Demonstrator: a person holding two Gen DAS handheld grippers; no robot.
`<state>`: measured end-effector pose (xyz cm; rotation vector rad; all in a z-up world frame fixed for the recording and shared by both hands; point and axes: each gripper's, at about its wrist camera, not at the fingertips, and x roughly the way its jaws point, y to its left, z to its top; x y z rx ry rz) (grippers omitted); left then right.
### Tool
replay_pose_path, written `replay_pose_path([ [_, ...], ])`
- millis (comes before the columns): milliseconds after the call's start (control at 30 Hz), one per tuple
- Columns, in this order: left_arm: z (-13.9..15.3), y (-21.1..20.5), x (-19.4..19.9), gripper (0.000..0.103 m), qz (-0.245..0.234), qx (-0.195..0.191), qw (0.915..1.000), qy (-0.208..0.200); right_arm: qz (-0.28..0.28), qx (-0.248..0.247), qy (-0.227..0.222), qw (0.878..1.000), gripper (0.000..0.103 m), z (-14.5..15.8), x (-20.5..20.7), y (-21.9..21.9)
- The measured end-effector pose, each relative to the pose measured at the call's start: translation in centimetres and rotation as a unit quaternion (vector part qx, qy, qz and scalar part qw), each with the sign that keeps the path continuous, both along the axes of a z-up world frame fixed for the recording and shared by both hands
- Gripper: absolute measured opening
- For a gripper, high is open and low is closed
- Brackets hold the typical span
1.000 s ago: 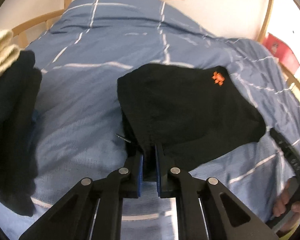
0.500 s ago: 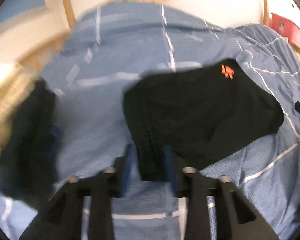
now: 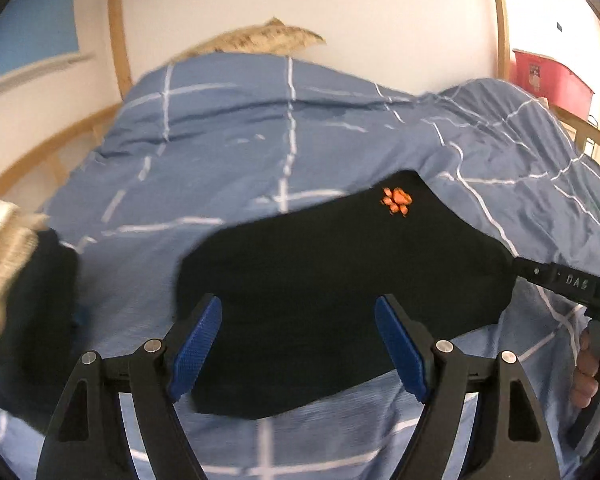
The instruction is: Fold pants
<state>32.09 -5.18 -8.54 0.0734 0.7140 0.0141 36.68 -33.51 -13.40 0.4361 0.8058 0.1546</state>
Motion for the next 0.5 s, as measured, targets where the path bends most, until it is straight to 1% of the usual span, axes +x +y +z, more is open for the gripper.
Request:
replay_pose_path([
  [100,-2.0,-0.4,0.8,0.079,0.005,-0.010,0.9997,0.022,0.003,0.019,0.009,1.000,0.047,-0.8,0.9,-0.3],
  [133,-2.4,-0.5,0.6,0.078,0.004,-0.011,0.9995,0.028,0.005,0.023,0.010,1.000,0.046,-1.0,1.1,-0.4],
  [167,-2.7,-0.6,0.6,0.078,0.001,-0.013,0.9994,0.033,0.010,0.028,0.008,1.000,0.033,-1.2,1.3,-0.3],
  [200,-3.0,-0.7,0.6,0.078,-0.002,-0.015,0.9992,0.038,0.014,0.024,0.010,1.000,0.013,-1.1,1.6,-0.2],
  [233,-3.2,-0.8,0.6,0.078,-0.002,-0.016,0.9991,0.038,0.021,0.017,0.009,1.000,0.008,-1.1,1.6,0.0],
  [367,-3.4,-0.3,0.7,0.078,0.007,-0.023,0.9991,0.035,0.018,-0.017,-0.023,0.999,0.005,0.2,1.1,0.4],
  [467,-3.9,-0.1,0.9,0.078,0.015,-0.024,0.9987,0.043,0.011,-0.054,-0.048,0.997,0.005,2.0,2.0,0.4],
  [500,-4.1,-0.2,1.0,0.078,0.015,-0.026,0.9985,0.046,0.015,-0.055,-0.055,0.997,0.005,2.4,2.5,0.4],
])
